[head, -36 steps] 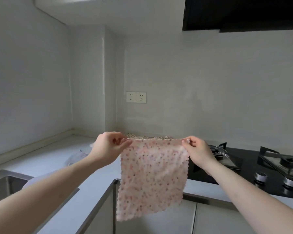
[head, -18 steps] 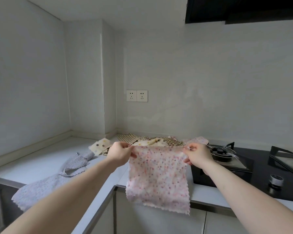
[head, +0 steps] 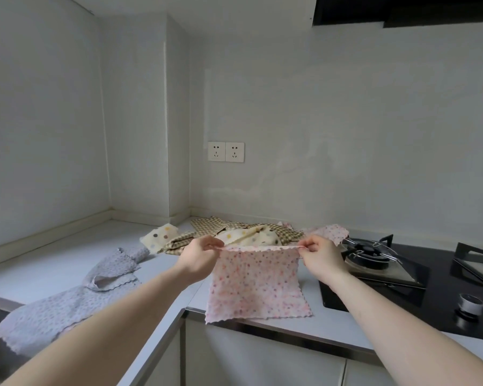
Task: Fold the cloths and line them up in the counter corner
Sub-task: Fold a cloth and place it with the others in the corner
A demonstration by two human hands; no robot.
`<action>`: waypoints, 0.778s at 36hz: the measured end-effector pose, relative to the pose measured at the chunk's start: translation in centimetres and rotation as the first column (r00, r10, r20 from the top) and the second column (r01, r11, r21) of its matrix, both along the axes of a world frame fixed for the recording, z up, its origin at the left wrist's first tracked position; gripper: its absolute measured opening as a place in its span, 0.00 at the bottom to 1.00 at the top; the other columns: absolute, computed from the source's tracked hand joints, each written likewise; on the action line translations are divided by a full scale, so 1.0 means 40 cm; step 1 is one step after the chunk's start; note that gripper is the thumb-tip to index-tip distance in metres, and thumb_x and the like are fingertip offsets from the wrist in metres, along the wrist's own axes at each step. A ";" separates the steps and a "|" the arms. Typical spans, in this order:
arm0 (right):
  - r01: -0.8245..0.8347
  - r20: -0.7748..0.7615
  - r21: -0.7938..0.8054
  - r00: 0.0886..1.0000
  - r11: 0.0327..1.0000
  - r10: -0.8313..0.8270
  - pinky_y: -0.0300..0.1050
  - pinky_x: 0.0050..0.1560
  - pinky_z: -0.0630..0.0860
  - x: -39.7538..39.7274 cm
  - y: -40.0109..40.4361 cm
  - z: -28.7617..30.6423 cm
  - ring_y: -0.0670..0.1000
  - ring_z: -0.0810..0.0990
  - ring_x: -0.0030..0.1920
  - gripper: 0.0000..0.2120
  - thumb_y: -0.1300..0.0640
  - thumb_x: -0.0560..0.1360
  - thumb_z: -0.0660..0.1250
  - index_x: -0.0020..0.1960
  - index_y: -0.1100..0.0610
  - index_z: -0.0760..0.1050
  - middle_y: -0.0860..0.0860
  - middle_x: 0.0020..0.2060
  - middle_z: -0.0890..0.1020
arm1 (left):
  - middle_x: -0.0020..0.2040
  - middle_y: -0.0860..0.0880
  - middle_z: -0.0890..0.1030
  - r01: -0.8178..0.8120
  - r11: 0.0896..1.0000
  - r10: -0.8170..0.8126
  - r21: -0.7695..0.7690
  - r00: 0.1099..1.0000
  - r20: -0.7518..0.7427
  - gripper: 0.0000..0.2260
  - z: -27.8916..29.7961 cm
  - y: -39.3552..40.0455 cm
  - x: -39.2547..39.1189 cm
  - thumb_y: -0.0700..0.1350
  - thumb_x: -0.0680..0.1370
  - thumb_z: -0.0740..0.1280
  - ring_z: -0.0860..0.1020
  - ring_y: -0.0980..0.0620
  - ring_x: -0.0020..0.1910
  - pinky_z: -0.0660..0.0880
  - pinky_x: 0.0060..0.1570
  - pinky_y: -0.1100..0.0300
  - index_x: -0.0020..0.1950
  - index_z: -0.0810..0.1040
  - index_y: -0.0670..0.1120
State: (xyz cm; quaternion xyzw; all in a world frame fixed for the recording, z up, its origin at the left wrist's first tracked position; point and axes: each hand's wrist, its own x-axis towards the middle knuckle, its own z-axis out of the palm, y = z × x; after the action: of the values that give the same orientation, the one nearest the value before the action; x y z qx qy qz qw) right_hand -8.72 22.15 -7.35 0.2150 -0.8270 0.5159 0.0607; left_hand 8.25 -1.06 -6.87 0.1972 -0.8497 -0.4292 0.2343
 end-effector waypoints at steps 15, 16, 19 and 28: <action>-0.132 -0.088 0.364 0.981 0.922 0.175 0.41 0.53 0.75 0.070 0.124 -0.127 0.42 0.81 0.52 0.08 0.59 0.76 0.69 0.43 0.46 0.80 0.40 0.47 0.84 | 0.55 0.58 0.82 0.134 0.957 -0.085 -0.258 0.977 0.195 0.16 -0.136 0.025 0.111 0.40 0.79 0.61 0.78 0.57 0.57 0.76 0.56 0.61 0.59 0.82 0.55; -0.126 -0.091 0.379 0.981 0.917 0.172 0.41 0.51 0.74 0.076 0.130 -0.131 0.43 0.81 0.52 0.08 0.59 0.76 0.69 0.43 0.46 0.80 0.40 0.48 0.84 | 0.54 0.57 0.82 0.134 0.950 -0.072 -0.282 0.973 0.219 0.16 -0.143 0.028 0.118 0.41 0.78 0.61 0.79 0.57 0.56 0.77 0.54 0.60 0.59 0.83 0.56; -0.104 -0.094 0.401 0.984 0.910 0.153 0.42 0.49 0.76 0.091 0.142 -0.139 0.44 0.81 0.51 0.09 0.59 0.75 0.68 0.42 0.45 0.80 0.42 0.48 0.84 | 0.51 0.58 0.81 0.140 0.928 -0.046 -0.346 0.962 0.267 0.14 -0.159 0.033 0.132 0.46 0.77 0.62 0.78 0.57 0.51 0.76 0.52 0.60 0.58 0.82 0.57; -0.134 -0.067 0.476 0.980 0.869 0.188 0.39 0.46 0.72 0.117 0.146 -0.148 0.41 0.78 0.48 0.07 0.53 0.74 0.68 0.40 0.45 0.83 0.40 0.46 0.82 | 0.50 0.56 0.80 0.082 0.886 0.048 -0.457 0.963 0.266 0.12 -0.175 0.029 0.135 0.56 0.79 0.61 0.77 0.54 0.50 0.76 0.53 0.55 0.50 0.83 0.55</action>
State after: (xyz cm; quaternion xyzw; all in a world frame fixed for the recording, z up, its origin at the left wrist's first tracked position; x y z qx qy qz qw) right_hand -4.04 28.01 -13.27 0.3198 -0.9016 0.2910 0.0096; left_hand 13.64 0.10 -13.86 0.1846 -0.9531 -0.1847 0.1530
